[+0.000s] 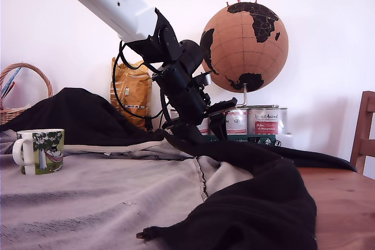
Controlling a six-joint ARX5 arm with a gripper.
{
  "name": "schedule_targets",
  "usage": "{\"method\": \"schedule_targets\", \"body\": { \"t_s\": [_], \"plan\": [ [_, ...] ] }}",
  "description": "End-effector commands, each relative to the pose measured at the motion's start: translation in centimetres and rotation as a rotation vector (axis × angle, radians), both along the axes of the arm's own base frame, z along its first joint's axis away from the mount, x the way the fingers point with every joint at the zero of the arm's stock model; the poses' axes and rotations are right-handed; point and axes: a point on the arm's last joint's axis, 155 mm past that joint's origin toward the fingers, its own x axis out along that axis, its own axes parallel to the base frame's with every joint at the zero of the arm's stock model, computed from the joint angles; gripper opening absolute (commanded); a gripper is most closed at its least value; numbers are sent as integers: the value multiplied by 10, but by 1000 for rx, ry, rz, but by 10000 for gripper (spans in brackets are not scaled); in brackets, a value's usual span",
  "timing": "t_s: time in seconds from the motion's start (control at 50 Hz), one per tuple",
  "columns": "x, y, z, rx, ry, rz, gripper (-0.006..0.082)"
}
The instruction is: Pick the blue coffee capsule and place it inside the green coffee cup
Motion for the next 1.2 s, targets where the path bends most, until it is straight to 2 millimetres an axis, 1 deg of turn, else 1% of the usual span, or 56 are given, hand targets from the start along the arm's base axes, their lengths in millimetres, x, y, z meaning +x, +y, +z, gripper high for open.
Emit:
{"method": "schedule_targets", "body": {
  "t_s": [0.0, 0.08, 0.14, 0.2, 0.26, 0.42, 0.54, 0.62, 0.74, 0.78, 0.8, 0.84, 0.88, 0.92, 1.18],
  "plan": [
    [0, 1, -14, 20, 15, 0, 427],
    [-1, 1, -15, 18, 20, -3, 427],
    [-4, -6, -12, -15, 28, -25, 419],
    [-8, -13, -8, -56, 46, -46, 388],
    [-11, -18, -6, -88, 65, -54, 344],
    [-13, -21, -4, -104, 69, -67, 160],
    [-16, -24, -2, -122, 77, -83, 95],
    [-15, -25, -1, -126, 75, -82, 74],
    [-17, -28, -1, -135, 81, -91, 76],
    [-17, -28, -1, -130, 76, -87, 98],
    [-16, -27, -1, -126, 72, -80, 127],
    [-12, -26, -2, -107, 56, -59, 211],
    [-9, -24, -3, -88, 38, -42, 313],
    [-7, -24, -3, -76, 25, -30, 375],
    [-14, -37, -2, -68, 4, -44, 379]
  ]
}}
